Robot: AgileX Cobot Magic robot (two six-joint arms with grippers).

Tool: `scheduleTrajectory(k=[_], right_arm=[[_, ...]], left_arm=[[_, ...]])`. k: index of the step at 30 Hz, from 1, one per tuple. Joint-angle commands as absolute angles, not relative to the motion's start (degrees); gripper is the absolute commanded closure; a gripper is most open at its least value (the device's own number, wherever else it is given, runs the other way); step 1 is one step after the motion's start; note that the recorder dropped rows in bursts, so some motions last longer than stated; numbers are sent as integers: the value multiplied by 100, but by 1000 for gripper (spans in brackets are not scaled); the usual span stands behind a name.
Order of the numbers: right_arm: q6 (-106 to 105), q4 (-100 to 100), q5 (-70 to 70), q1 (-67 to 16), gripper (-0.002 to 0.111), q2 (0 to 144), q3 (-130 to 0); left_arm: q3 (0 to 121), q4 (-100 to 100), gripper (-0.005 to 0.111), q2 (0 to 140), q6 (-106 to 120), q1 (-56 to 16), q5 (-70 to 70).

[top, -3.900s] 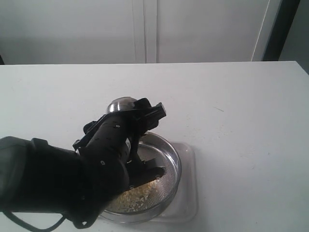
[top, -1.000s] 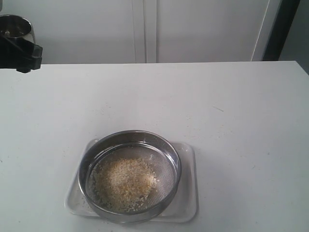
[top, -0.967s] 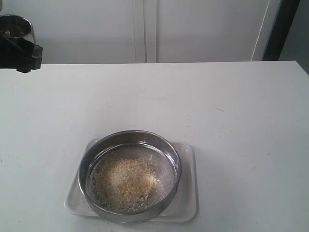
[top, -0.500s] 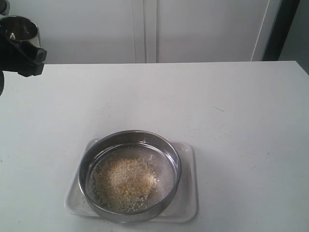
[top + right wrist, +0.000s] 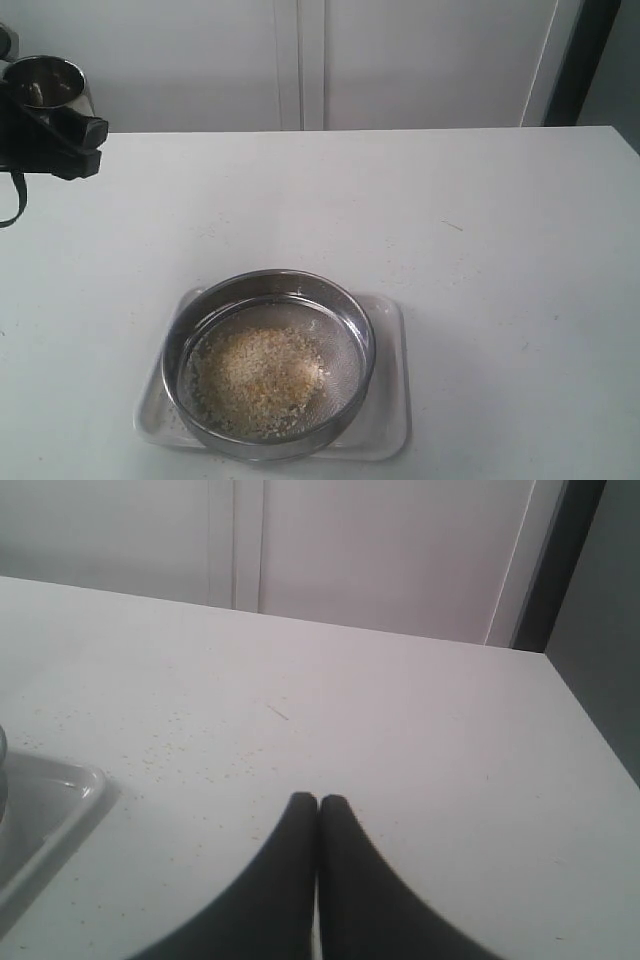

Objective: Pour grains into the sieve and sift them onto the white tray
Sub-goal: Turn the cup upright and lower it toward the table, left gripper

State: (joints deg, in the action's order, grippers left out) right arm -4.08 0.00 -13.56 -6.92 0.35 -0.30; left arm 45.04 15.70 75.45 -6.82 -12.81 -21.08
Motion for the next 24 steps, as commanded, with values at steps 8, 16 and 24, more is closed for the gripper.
scheduleTrajectory(k=[8,16,24], right_arm=[[-420,0,-1321,-694,108,0,0],[-420,0,-1321,-694,108,0,0],[-420,0,-1321,-694,108,0,0]], left_arm=[[4468,1230,107,8253,-606,-1270,-3566],[4303,666,107,8977,-1072,-1270,-4845],[4211,691,107,9535,-1117,-1270,-4783]])
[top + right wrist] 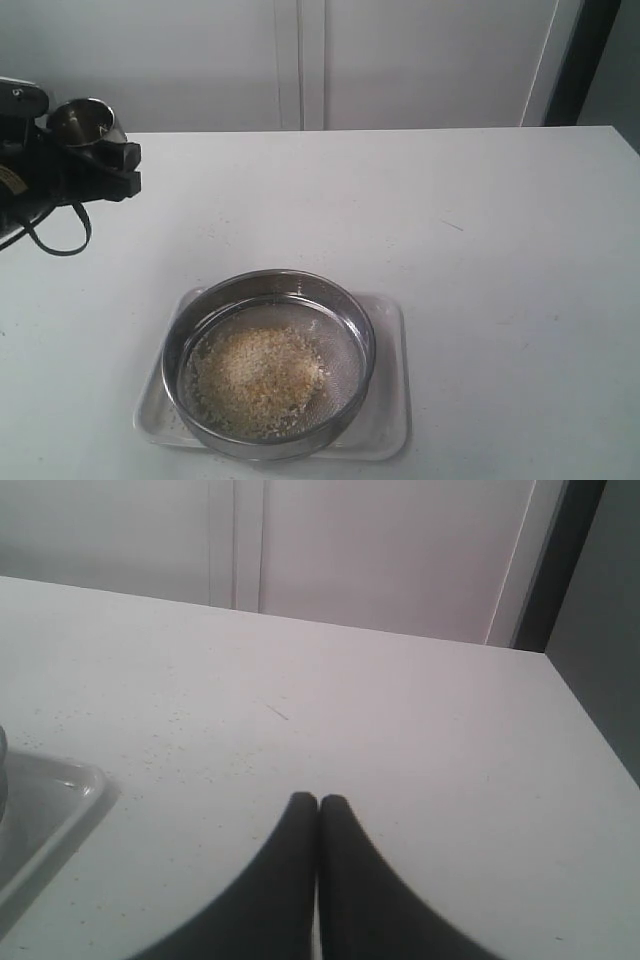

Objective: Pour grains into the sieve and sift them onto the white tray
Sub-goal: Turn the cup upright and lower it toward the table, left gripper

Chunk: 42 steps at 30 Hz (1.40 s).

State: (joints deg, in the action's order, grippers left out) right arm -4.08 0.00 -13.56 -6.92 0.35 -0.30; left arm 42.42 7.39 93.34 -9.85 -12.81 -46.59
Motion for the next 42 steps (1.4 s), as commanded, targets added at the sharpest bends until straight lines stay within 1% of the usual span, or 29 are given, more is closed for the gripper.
scheduleTrajectory(k=[1,16,25,34,36,38,42], right_arm=[[-420,0,-1321,-694,108,0,0],[-420,0,-1321,-694,108,0,0],[-420,0,-1321,-694,108,0,0],[-420,0,-1321,-694,108,0,0],[-420,0,-1321,-694,108,0,0],[-420,0,-1321,-694,108,0,0],[-420,0,-1321,-694,108,0,0]], left_arm=[[4211,691,107,9613,-1208,-1270,-4783],[4211,921,107,10465,-1487,-1270,-4835],[4211,1097,107,11072,-1851,-1270,-5246],[4211,1380,107,11342,-1867,-1270,-5208],[4211,1417,101,11342,-1857,-1270,-5179],[4211,1417,90,11342,-1827,-1270,-5179],[4211,1417,59,11342,-1827,-1270,-5179]])
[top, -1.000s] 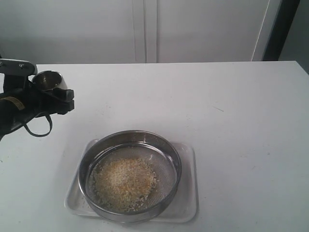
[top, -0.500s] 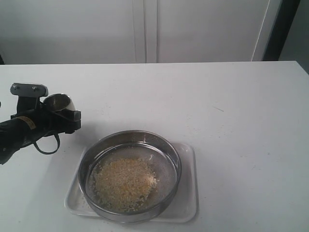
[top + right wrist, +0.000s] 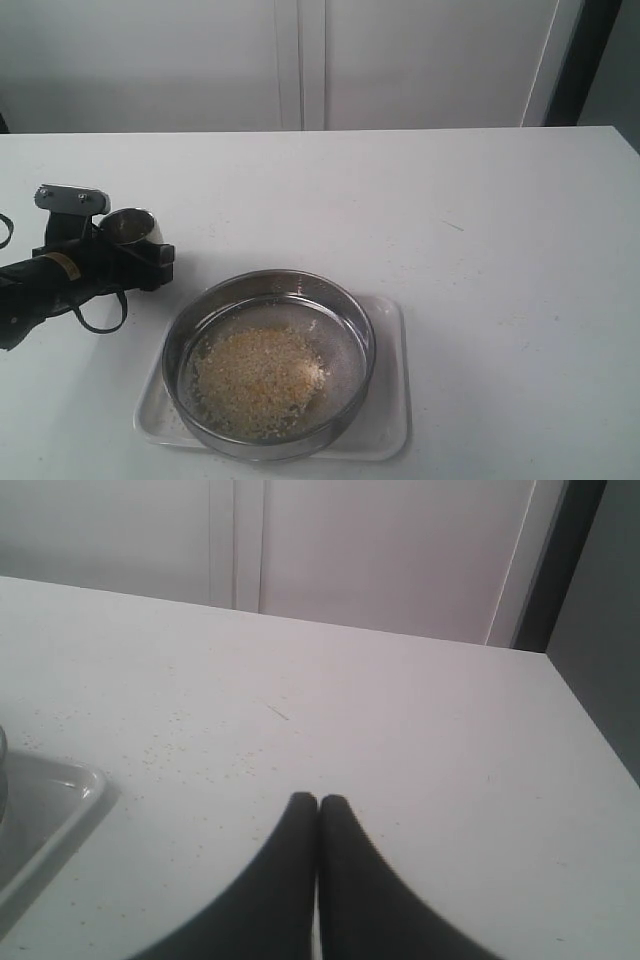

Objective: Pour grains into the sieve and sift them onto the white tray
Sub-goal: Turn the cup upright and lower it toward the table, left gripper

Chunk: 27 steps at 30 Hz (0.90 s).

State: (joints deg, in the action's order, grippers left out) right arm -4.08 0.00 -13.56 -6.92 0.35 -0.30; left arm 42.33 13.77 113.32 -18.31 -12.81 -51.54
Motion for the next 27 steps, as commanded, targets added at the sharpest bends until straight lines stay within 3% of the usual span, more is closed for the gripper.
scheduleTrajectory(k=[1,6,10,27], right_arm=[[-420,0,-1321,-694,108,0,0],[-420,0,-1321,-694,108,0,0],[-420,0,-1321,-694,108,0,0],[-420,0,-1321,-694,108,0,0]], left_arm=[[4211,1417,51,11342,-1816,-1270,-5179],[4211,1417,18,11342,-1467,-1270,-5190],[4211,1417,4,11294,-1200,-1270,-5193],[4211,1404,2,10310,-1200,-1270,-4368]])
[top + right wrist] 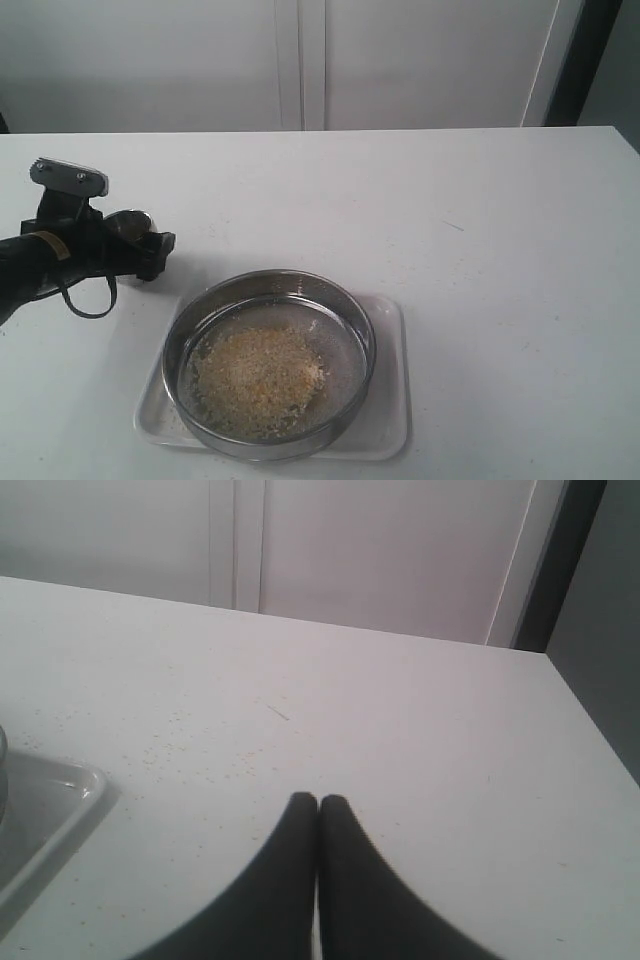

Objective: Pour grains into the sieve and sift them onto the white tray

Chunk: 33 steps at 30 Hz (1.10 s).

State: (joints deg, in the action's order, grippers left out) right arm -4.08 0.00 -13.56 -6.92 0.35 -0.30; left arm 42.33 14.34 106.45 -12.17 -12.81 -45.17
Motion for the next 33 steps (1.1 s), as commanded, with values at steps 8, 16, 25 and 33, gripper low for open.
scheduleTrajectory(k=[8,16,25,33], right_arm=[[-420,0,-1321,-694,108,0,0],[-420,0,-1321,-694,108,0,0],[-420,0,-1321,-694,108,0,0],[-420,0,-1321,-694,108,0,0]], left_arm=[[4211,1404,2,9375,-1211,-1270,-3987],[4211,1404,2,8429,-1211,-1270,-3287],[4211,1404,86,7766,-1181,-1270,-1607],[4259,1413,107,7191,-1246,-1270,-199]])
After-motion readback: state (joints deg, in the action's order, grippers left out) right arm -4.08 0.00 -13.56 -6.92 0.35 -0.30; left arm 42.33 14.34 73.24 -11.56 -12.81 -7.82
